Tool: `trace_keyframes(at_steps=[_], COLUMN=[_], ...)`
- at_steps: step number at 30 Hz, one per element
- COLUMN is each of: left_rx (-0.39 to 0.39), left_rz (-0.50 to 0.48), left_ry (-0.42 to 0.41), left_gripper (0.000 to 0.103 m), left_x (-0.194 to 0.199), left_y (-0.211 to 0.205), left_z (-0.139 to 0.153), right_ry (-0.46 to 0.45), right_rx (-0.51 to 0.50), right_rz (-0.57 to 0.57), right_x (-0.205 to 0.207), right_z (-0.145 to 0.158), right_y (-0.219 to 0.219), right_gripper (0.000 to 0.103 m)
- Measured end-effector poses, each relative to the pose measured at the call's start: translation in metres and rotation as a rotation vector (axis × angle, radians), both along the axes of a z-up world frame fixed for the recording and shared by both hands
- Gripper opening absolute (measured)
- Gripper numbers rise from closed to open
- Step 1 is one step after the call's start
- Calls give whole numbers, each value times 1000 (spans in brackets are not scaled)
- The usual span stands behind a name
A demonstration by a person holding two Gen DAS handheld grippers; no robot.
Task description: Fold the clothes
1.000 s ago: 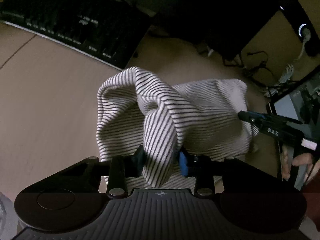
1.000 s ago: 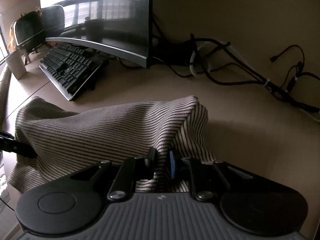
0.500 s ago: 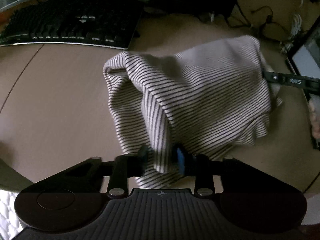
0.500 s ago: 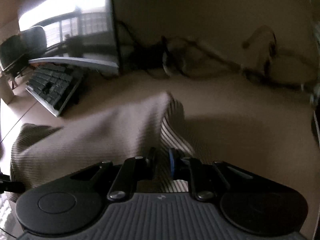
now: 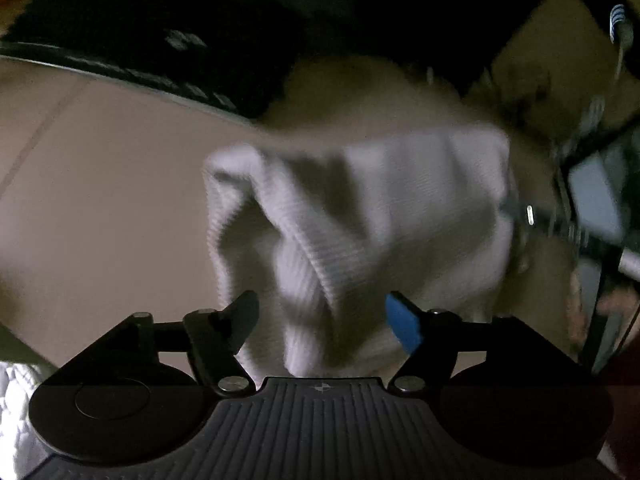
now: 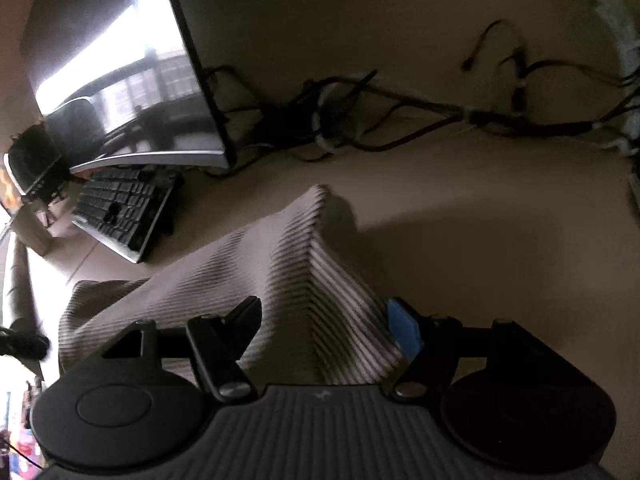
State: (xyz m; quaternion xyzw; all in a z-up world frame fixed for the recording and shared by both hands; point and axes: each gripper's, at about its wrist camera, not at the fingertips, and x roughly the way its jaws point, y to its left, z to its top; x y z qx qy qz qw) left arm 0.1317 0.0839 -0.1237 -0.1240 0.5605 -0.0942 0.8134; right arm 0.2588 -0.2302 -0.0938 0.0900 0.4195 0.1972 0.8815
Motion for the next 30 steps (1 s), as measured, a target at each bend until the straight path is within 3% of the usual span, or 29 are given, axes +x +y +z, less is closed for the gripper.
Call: trace_keyframes(at_steps=[2, 3, 7, 9, 16, 20, 25, 30], left_rx=[54, 62, 71, 63, 12, -26, -88, -104], left_rz=[-53, -76, -150, -194, -333, -343, -306, -266], left_ry=[16, 17, -14, -58, -162, -140, -103, -150], left_gripper=[64, 52, 47, 46, 48, 49, 50, 42], left_x=[3, 6, 26, 40, 60, 60, 61, 51], left_y=[-17, -22, -27, -27, -29, -21, 2, 20], left_z=[-13, -18, -26, -29, -37, -33, -36, -20], right_ry=[2, -19, -51, -39, -2, 4, -15, 6], right_rx=[5, -32, -121, -145, -236, -275, -190, -175], right_rz=[14, 11, -1, -45, -268, -345, -412, -409], right_x=[6, 5, -13, -25, -59, -63, -56, -33], right_z=[-8, -10, -6, -6, -3, 7, 31, 23], right_y=[9, 16, 28, 26, 30, 36, 29, 29], right_gripper=[70, 60, 32, 30, 30, 34, 63, 65])
